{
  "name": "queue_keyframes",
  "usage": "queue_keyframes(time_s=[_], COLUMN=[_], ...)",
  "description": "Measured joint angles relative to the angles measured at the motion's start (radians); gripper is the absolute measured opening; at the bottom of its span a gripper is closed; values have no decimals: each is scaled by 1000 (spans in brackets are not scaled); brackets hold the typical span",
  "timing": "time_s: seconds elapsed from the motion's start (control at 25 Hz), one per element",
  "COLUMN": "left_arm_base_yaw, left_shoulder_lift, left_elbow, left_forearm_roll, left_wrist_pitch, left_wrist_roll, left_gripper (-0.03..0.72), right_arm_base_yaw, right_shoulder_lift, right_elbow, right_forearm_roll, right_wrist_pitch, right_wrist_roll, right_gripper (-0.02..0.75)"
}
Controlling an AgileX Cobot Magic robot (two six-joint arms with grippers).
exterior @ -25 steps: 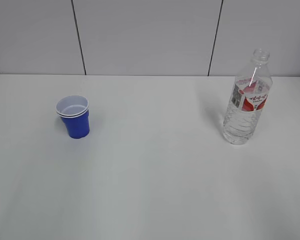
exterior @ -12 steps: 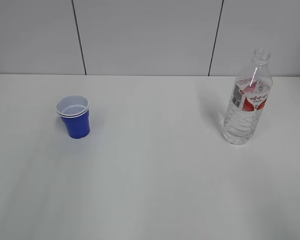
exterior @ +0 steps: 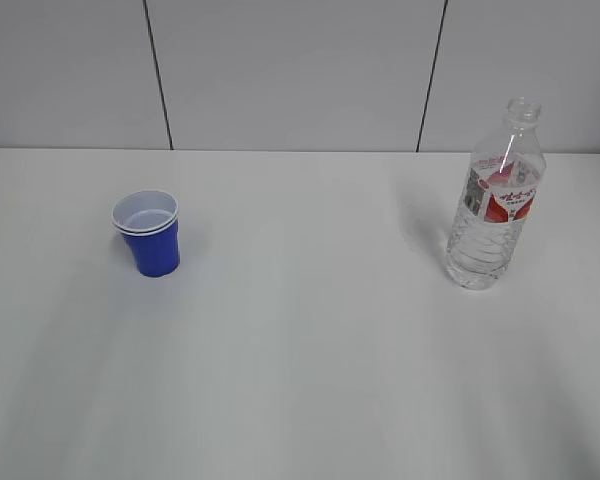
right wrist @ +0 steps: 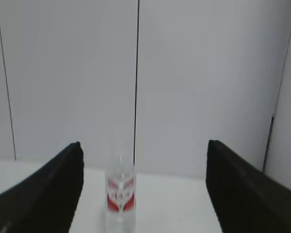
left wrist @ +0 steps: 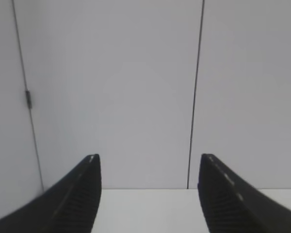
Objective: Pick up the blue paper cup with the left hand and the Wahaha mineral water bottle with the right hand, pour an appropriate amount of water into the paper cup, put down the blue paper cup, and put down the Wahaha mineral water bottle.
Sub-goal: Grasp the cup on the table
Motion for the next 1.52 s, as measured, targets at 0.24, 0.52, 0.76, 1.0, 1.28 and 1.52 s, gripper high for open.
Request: queue_keyframes(time_s=[0.24, 0.52, 0.76, 1.0, 1.28, 1.52], left_arm_base_yaw=[-173, -237, -237, -246, -248, -248], left_shoulder_lift=[109, 304, 481, 642, 849, 1032], left_elbow=[2, 84, 128, 129, 129, 145], left_forearm_roll=[45, 65, 65, 65, 63, 89], left_wrist_pitch=[-96, -338, -537, -689, -927, -1055], left_wrist_roll=[0, 0, 0, 0, 0, 0], left_gripper=[480, 480, 480, 480, 480, 480], right_arm_base_yaw=[0, 0, 0, 0, 0, 0], right_shoulder_lift=[106, 280, 428, 633, 786, 812], right_elbow=[-2, -2, -2, -2, -2, -2], right_forearm_roll=[23, -18, -79, -109, -117, -119], right_wrist_pitch=[-301, -552, -657, -669, -668, -693], right_wrist_roll=[1, 1, 1, 1, 9, 10], right_gripper=[610, 589, 589, 592, 589, 601])
